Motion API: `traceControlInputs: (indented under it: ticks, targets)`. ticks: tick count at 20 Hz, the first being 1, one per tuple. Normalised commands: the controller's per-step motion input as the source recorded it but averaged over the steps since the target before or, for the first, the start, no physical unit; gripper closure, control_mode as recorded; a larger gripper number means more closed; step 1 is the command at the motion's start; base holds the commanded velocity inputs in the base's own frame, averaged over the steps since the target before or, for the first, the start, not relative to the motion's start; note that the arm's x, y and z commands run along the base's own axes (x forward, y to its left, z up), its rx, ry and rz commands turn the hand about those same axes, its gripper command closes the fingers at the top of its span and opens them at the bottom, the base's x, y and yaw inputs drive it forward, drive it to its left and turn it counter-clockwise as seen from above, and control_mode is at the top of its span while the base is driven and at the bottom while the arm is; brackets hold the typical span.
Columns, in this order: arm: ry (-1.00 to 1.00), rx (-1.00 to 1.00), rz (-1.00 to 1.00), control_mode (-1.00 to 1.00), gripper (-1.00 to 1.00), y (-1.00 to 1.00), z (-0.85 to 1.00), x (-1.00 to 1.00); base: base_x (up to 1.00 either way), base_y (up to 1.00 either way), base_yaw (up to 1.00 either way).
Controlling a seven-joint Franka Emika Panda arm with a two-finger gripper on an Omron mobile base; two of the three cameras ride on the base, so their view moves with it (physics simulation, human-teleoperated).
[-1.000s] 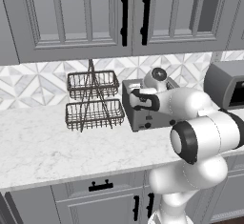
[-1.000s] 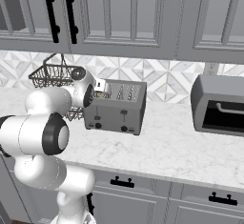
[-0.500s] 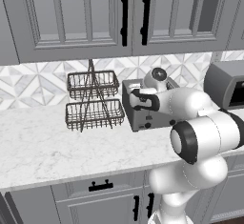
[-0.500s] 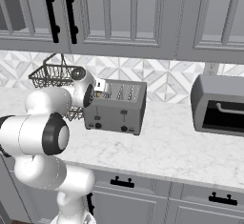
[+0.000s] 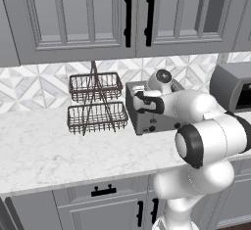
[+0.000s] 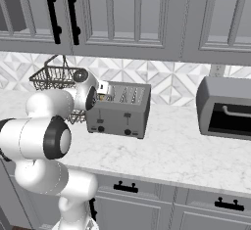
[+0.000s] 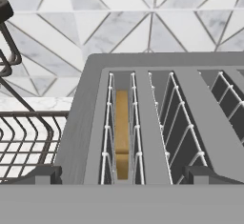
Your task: Start the toaster. Once the lever pops up, take the bread to the plate on the dining counter.
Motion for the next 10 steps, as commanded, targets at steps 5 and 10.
traceControlInputs:
  ticks: [5,10]
  targets:
    - [0.00,0.00,0.00,-1.00,-1.00,0.00,0.00,0.00,0.00,0.00,0.00]
    - [0.00,0.00,0.00,-1.00,-1.00,0.00,0.00,0.00,0.00,0.00,0.00]
